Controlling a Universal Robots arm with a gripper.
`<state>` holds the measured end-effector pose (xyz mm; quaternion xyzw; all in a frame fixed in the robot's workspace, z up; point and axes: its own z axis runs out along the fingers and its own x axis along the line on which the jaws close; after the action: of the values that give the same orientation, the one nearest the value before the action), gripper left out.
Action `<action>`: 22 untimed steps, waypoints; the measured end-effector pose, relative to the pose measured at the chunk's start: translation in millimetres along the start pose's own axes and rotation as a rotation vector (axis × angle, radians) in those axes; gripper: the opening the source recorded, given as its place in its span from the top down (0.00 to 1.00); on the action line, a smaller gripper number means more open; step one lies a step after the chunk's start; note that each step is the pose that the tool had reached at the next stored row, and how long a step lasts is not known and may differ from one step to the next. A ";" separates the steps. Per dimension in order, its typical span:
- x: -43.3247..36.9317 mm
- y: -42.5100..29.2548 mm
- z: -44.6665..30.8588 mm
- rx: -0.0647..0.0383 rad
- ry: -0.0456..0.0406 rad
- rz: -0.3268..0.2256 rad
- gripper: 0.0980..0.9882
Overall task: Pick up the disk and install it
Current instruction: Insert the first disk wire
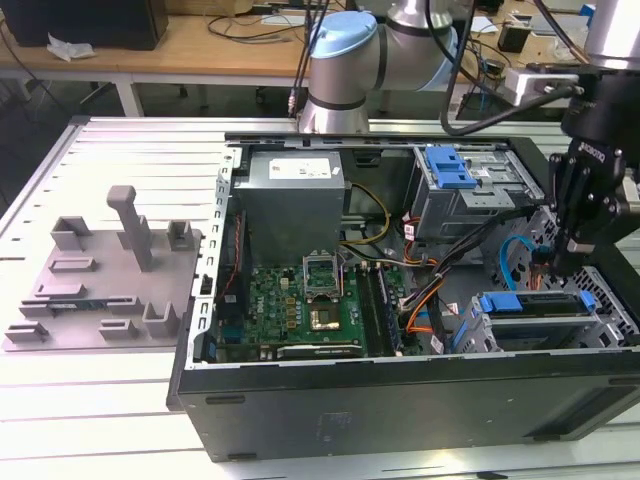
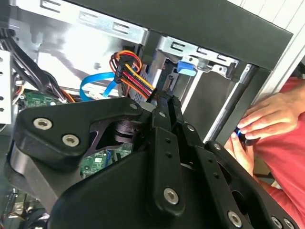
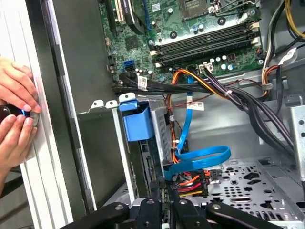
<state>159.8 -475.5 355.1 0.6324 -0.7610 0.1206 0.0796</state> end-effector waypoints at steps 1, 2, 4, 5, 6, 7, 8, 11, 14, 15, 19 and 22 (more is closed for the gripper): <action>2.7 0.0 0.9 0.000 -0.0016 -0.001 0.92; 4.7 0.0 1.5 0.000 -0.0038 -0.002 0.92; 6.8 0.5 2.1 -0.001 -0.0158 -0.005 0.92; 7.2 1.1 2.2 -0.002 -0.0275 -0.010 0.92; 7.4 1.6 2.3 -0.002 -0.0367 -0.016 0.92; 7.6 2.2 2.5 -0.002 -0.0509 -0.024 0.92; 7.7 2.5 2.5 -0.002 -0.0621 -0.030 0.92; 8.4 3.6 2.7 -0.002 -0.1106 -0.060 0.92; 13.1 2.8 4.1 -0.002 -0.1219 -0.067 0.92; 17.2 2.0 5.4 -0.002 -0.1231 -0.068 0.92; 24.7 0.4 7.6 -0.004 -0.1384 -0.069 0.92; 29.7 -1.6 9.3 -0.007 -0.1606 -0.069 0.92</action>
<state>156.1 -506.4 354.5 0.6655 -0.7433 0.0639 0.0247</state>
